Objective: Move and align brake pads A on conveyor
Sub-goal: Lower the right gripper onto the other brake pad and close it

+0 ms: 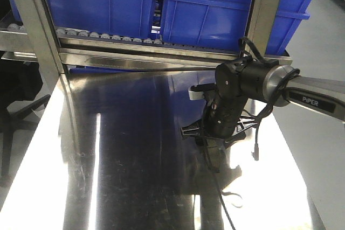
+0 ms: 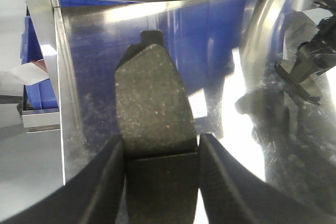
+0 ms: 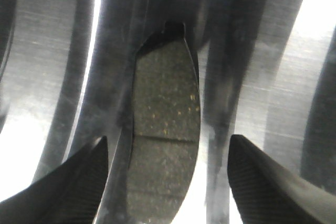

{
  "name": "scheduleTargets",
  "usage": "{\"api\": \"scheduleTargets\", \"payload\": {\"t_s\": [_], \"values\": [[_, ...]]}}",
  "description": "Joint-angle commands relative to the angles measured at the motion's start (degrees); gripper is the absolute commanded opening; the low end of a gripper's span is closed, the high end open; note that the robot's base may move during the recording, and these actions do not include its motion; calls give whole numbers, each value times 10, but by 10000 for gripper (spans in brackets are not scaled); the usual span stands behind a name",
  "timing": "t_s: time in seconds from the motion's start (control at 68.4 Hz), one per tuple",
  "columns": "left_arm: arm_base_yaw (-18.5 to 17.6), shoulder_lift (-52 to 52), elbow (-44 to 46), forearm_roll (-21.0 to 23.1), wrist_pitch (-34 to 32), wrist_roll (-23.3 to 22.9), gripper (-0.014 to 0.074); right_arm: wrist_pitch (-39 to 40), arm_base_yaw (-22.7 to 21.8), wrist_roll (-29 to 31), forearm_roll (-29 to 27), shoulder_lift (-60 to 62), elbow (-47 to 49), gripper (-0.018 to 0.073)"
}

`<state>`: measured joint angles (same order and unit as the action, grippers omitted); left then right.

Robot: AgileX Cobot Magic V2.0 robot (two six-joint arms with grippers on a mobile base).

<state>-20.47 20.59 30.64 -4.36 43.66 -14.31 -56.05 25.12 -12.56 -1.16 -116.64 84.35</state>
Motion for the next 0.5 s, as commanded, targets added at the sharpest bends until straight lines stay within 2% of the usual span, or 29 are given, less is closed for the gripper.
{"api": "scheduleTargets", "payload": {"t_s": [0.0, 0.263, 0.483], "values": [[-2, 5, 16, -4, -51, -4, -7, 1, -3, 5, 2, 19, 26, 477], [-2, 5, 16, -4, -51, -4, -7, -37, -3, 5, 3, -11, 62, 449], [-2, 5, 16, -4, -51, -4, -7, -49, -3, 5, 4, -14, 64, 299]]}}
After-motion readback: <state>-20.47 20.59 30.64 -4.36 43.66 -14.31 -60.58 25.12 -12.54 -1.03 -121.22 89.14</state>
